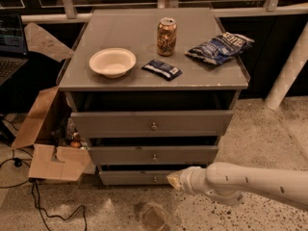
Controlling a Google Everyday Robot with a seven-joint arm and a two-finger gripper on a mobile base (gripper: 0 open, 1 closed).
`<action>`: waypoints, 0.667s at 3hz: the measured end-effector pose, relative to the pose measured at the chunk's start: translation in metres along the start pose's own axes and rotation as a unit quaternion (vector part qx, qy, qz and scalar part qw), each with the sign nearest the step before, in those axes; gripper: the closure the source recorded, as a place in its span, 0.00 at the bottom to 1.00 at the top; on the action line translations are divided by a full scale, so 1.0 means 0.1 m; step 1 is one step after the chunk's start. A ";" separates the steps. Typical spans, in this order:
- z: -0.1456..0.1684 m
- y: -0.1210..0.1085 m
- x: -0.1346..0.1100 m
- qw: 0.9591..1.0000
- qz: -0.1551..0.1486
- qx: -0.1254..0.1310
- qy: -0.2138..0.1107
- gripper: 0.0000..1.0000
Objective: Open bottom drawer
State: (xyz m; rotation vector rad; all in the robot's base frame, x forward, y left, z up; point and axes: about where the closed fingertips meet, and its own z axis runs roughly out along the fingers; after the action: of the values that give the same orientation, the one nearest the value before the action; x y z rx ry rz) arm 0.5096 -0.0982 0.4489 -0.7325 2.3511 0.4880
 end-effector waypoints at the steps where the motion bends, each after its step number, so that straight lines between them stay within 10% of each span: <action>1: 0.00 0.00 0.00 1.000 0.000 0.000 0.000 1.00; 2: 0.10 -0.01 0.00 1.000 -0.011 -0.011 -0.008 1.00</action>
Offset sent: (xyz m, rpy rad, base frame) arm 0.0128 0.0077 -0.0191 0.0348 -0.0428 0.0665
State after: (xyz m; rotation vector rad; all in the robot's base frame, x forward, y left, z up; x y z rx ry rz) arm 0.5145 -0.0940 0.4410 -0.7607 2.3231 0.5089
